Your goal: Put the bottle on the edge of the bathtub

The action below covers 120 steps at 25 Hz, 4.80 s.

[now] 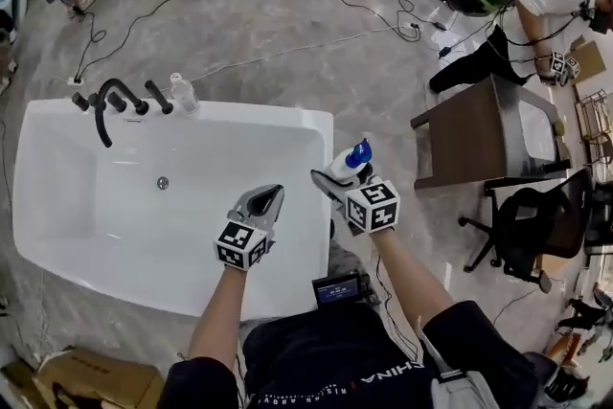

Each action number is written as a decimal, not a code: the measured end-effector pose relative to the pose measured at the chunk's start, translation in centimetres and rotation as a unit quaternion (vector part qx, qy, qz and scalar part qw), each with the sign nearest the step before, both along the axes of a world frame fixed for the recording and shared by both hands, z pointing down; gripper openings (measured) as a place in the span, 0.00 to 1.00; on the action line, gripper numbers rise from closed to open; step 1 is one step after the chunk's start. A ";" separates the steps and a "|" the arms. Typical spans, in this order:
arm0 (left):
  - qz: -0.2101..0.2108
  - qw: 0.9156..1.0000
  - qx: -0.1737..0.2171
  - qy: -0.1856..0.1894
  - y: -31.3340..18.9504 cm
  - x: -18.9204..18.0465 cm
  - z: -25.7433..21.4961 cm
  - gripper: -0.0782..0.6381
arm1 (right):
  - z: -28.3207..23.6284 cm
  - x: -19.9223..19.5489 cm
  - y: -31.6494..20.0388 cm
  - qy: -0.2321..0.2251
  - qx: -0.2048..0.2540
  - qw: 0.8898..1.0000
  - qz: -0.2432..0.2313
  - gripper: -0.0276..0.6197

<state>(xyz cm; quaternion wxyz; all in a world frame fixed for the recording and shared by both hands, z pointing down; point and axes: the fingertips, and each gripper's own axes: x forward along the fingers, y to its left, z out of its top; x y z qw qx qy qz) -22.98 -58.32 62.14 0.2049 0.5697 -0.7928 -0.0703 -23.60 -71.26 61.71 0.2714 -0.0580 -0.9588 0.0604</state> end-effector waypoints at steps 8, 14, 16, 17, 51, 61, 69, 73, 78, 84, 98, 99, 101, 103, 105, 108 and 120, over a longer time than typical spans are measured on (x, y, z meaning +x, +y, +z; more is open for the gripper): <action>-0.041 0.998 -0.043 0.005 -6.5 -5.8 5.8 0.12 | 8.6 -8.4 -5.3 0.002 -0.018 1.000 0.005 0.82; -0.037 0.997 -0.062 0.010 -9.8 -9.7 9.5 0.12 | 13.8 -12.7 -7.4 0.006 -0.003 0.999 0.044 0.82; -0.048 0.997 -0.065 0.018 -10.2 -11.2 10.5 0.12 | 15.4 -14.1 -8.1 0.006 0.009 0.998 0.057 0.82; -0.051 0.996 -0.067 0.020 -10.4 -11.8 10.9 0.12 | 16.1 -14.9 -8.5 0.005 0.014 0.998 0.061 0.82; -0.067 0.995 -0.070 0.026 -11.1 -15.8 14.0 0.12 | 20.8 -23.0 -8.8 -0.057 0.054 0.995 0.061 0.82; -0.063 0.995 -0.068 0.023 -11.3 -15.4 12.8 0.12 | 20.6 -21.8 -8.8 -0.035 0.042 0.997 0.055 0.87; -0.041 0.996 -0.082 0.025 -11.6 -13.3 10.4 0.12 | 19.3 -15.8 -8.3 0.018 0.015 0.999 0.042 0.87; -0.046 0.995 -0.089 0.031 -12.0 -11.4 8.7 0.12 | 16.5 -12.5 -7.4 0.036 -0.010 0.999 0.006 0.86; -0.084 0.993 -0.056 0.066 -13.3 -8.1 5.7 0.12 | 11.6 -9.0 -7.8 0.042 -0.017 0.999 -0.012 0.27; -0.055 0.996 -0.050 0.059 -10.2 -1.0 0.1 0.12 | 4.8 -1.1 -4.8 0.041 -0.036 0.998 -0.018 0.06; 0.039 0.998 0.038 0.021 9.8 15.9 -9.5 0.12 | -7.0 19.9 11.0 -0.001 -0.007 0.999 0.045 0.06; 0.039 0.998 0.038 0.024 10.3 17.0 -9.2 0.12 | -7.4 21.3 11.8 -0.003 -0.002 0.999 0.047 0.06; 0.047 0.998 0.040 0.034 11.1 19.6 -9.1 0.12 | -8.0 23.8 12.8 -0.005 0.002 0.999 0.054 0.06; 0.057 0.997 0.039 0.031 12.1 21.9 -9.4 0.12 | -8.5 25.6 13.6 -0.008 -0.004 0.998 0.063 0.06; 0.053 0.998 0.015 0.010 13.4 23.3 -9.4 0.12 | -8.8 27.1 14.6 -0.012 -0.012 0.998 0.066 0.06; 0.050 0.999 -0.018 -0.006 15.2 25.5 -8.8 0.12 | -8.8 29.9 16.2 -0.012 -0.015 0.998 0.060 0.06; 0.124 0.992 -0.012 0.004 17.0 45.1 -9.7 0.12 | -9.5 49.6 21.6 -0.035 0.004 0.998 0.044 0.06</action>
